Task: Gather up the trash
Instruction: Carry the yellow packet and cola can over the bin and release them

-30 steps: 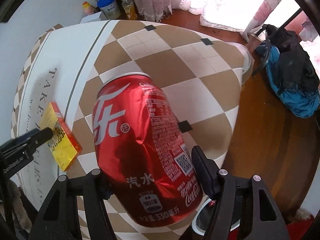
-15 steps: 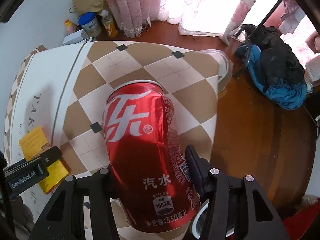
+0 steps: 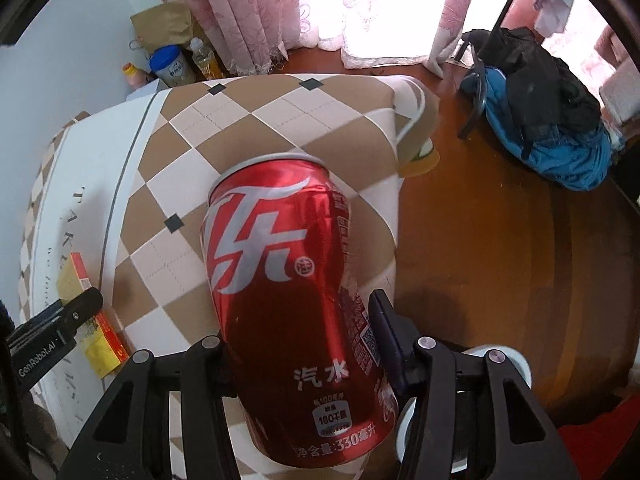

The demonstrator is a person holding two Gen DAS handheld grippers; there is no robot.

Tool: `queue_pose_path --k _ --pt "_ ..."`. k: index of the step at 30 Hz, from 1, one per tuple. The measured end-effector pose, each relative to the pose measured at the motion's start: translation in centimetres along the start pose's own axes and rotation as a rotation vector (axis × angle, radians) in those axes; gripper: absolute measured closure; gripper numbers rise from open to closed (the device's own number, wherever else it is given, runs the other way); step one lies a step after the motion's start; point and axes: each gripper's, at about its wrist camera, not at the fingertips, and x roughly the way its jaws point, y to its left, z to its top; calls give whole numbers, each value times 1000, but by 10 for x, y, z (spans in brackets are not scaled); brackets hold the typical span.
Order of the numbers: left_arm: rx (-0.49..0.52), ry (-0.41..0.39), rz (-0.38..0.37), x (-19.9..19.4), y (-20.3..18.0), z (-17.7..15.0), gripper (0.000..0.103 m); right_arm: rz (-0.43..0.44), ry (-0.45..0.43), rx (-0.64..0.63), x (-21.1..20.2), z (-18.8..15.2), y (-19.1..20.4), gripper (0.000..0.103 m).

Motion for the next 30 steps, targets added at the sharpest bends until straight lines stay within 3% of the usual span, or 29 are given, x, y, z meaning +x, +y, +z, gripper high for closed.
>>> queue_pose_path --k 8,13,18,20,24,27,30 --pt "91 -106 -98 -63 -37 -5 43 94 -114 86 -59 -40 -29 49" --pt "161 -169 -229 -119 -69 -22 43 154 -209 156 -113 -70 -64 50" --pt "271 -182 -392 -165 -136 -49 44 136 -295 230 -170 -113 -124 50" --pt "323 -158 -459 -173 -170 -62 49 110 -315 260 -185 -131 -151 50" --pt "439 -77 -552 -162 -245 -99 49 64 -315 360 -196 -177 -215 50" --pt "527 24 -546 -120 -289 -127 49 43 -263 447 -173 -208 -262 50" --pt "576 132 -477 -71 -317 -146 49 65 -154 505 -122 -232 -296 50"
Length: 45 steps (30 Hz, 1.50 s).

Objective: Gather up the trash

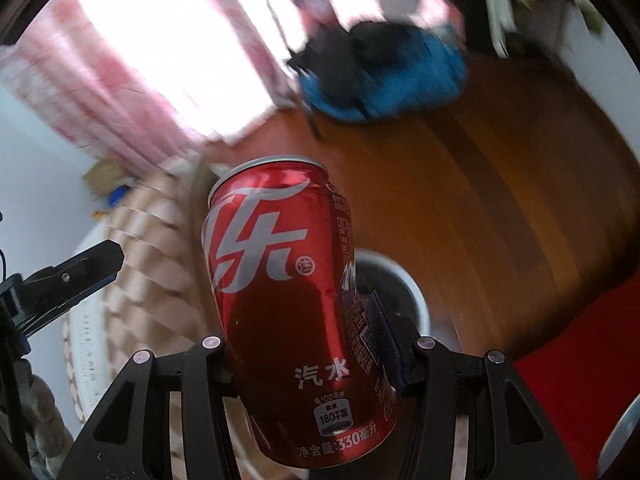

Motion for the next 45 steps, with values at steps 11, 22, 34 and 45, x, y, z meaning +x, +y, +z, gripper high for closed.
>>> queue_pose_path --k 11,22,34,45 --pt "79 98 305 102 28 -10 27 -25 213 140 146 -27 -70 7" --pt "91 68 365 94 32 -27 0 -234 193 83 136 -25 -69 0" --pt "120 -10 335 26 7 -42 0 -185 110 72 55 -39 -45 0" --pt "163 -142 235 -91 -31 -59 0 -74 -9 38 -79 -49 -16 0"
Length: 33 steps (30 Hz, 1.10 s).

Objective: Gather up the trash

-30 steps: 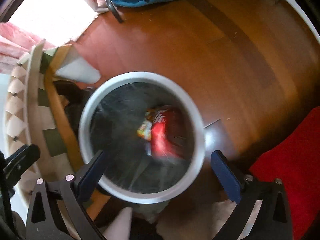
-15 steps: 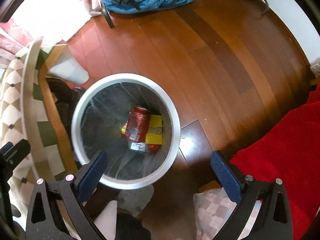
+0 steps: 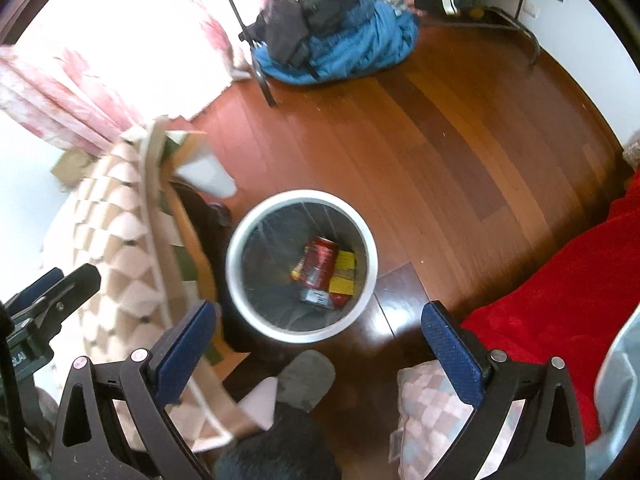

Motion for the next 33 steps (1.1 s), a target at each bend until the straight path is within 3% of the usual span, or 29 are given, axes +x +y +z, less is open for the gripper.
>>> queue_pose_path --k 16,27,33 --pt "-4 -97 -184 -161 16 -34 0 175 -120 -99 -193 -59 52 0" --pt "13 -123 -284 -217 24 -52 0 238 -160 -107 -259 -100 70 0" --pt "23 -117 -298 -229 27 -60 0 243 -144 -110 -268 -111 73 0"
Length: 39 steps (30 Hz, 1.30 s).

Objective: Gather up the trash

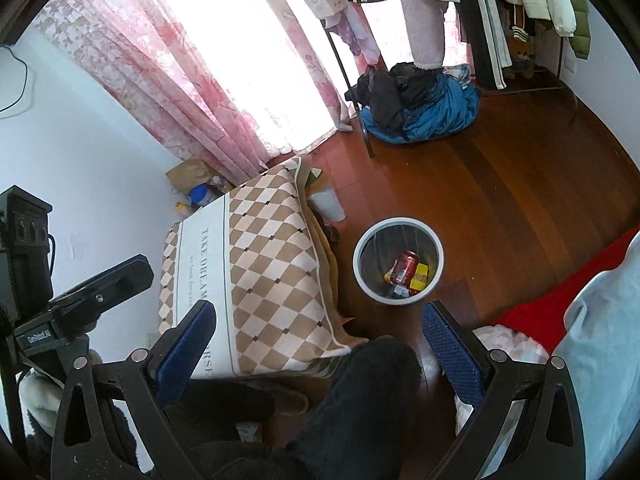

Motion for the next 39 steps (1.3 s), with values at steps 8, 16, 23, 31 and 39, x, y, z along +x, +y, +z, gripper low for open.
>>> queue_pose_path --k 8,16,23,31,39 --pt "13 -3 -1 -5 -3 -8 0 -12 19 -1 0 -9 1 0" --pt "-1 -9 -10 -7 -2 -10 0 -18 28 -15 -3 -14 8 0" --pt "-12 -8 -7 -10 3 -12 0 -30 19 -33 -9 -13 17 0" --pt "-14 -3 -10 -11 6 -14 0 -32 22 -49 -9 -12 23 0" --pt "-5 3 -14 -13 9 -19 0 -33 24 -55 -10 -12 26 0"
